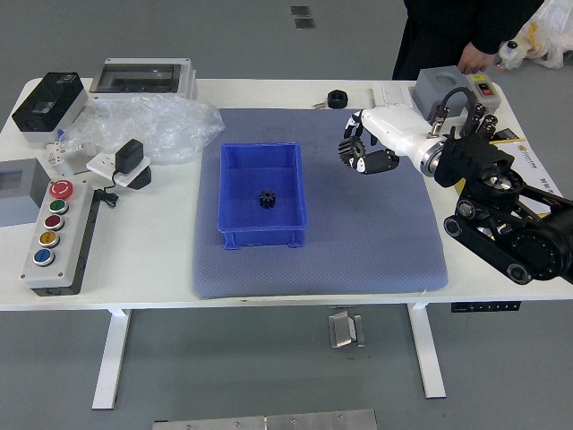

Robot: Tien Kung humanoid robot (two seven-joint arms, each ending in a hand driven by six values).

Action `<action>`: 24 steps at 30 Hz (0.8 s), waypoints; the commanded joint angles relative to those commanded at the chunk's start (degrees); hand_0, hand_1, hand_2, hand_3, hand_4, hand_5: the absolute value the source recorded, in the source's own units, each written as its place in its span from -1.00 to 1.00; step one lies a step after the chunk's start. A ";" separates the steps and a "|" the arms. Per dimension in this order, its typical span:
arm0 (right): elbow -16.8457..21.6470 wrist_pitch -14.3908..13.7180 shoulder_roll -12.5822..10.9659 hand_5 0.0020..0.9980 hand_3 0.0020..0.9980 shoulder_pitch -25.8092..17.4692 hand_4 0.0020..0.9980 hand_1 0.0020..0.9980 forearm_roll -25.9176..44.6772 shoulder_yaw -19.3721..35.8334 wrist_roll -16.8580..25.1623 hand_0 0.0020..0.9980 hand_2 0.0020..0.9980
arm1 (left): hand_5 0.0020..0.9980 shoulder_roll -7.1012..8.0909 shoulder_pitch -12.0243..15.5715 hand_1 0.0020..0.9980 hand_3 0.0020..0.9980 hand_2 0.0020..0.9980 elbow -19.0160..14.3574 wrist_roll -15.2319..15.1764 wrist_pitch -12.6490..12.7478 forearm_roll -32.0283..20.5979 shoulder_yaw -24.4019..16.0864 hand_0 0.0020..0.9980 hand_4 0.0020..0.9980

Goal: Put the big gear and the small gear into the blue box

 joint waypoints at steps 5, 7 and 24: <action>1.66 0.21 2.49 -0.68 0.20 1.58 0.09 -0.13 -0.12 -0.69 -0.27 0.17 0.00 | -0.34 0.01 0.07 0.78 0.74 0.72 0.00 -0.02 -0.02 0.14 -0.18 0.81 0.58; 1.80 0.24 3.50 -0.68 0.20 2.07 0.09 -0.13 -0.15 -0.97 -0.33 0.17 0.00 | -0.34 0.04 0.08 0.78 0.74 0.72 0.00 -0.04 -0.01 0.15 -0.15 0.81 0.58; -2.55 -1.32 13.13 -0.68 0.19 1.12 0.09 -0.13 0.16 -0.17 0.00 0.17 0.00 | -0.34 -0.08 -0.14 0.78 0.74 0.72 0.00 0.14 -0.13 0.62 0.21 0.81 0.58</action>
